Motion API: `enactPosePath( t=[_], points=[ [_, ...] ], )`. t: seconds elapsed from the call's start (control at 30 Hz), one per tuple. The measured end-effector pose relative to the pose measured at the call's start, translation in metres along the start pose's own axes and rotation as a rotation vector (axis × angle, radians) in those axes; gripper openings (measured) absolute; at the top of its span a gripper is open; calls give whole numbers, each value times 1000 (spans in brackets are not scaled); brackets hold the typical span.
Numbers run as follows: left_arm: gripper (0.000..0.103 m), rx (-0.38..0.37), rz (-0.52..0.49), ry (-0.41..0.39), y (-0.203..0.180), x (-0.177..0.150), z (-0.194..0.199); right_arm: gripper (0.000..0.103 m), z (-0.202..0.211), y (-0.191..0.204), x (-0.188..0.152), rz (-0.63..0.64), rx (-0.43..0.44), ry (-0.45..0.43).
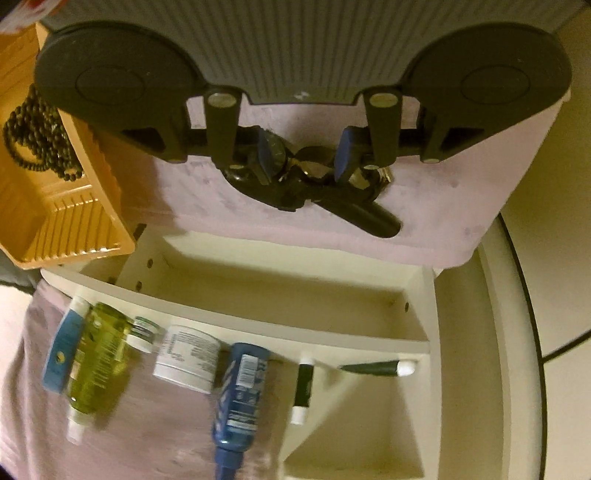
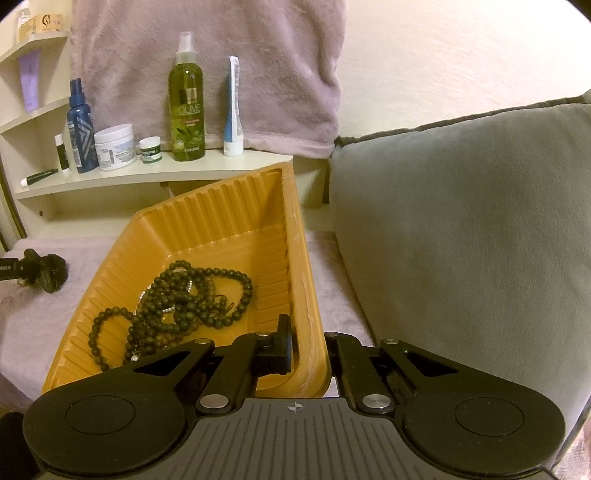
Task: Organize jewelry
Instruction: 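Grasp the gold-rimmed black watch on the towel with the left tool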
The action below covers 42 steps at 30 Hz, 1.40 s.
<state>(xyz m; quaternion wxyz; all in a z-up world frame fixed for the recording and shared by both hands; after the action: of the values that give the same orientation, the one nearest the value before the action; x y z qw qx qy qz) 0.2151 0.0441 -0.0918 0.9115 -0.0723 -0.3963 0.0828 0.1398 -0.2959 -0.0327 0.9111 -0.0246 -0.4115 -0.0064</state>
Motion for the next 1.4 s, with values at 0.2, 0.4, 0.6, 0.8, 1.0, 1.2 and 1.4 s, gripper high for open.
enactPosePath(
  t=[0.2,0.4,0.6,0.8,1.0,1.2,1.4],
  points=[
    [14,-37,-7,1,12,-3,12,5,0,0,0,-1,-1,-1],
    [13,-1,-79,4,29,-7,34,5,-1,-1,0,-1,0,-3],
    [14,41,-131,1,40,-10,44,5,0,0,-1,-6,-1,-7],
    [32,41,-142,-14,35,-9,40,5,0,0,-1,-4,-1,-6],
    [33,28,-166,-16,24,-13,42,5,0,0,-1,-3,-1,-7],
    [34,36,-167,-18,17,-14,34,5,0,-1,-1,-2,0,-4],
    [34,87,-190,-18,18,-10,16,5,0,-1,0,-4,-1,-2]
  ],
)
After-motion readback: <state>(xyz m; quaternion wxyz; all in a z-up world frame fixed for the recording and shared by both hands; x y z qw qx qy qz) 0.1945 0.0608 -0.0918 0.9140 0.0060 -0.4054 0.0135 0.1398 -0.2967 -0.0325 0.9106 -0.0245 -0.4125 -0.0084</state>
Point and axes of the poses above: each gripper's, at about its wrist camera, not at the fingertips, and z roughly against the way its jaws point, y to its left, x to its top, the point moved 3 cm from there along -z, roughly the way its jaws point
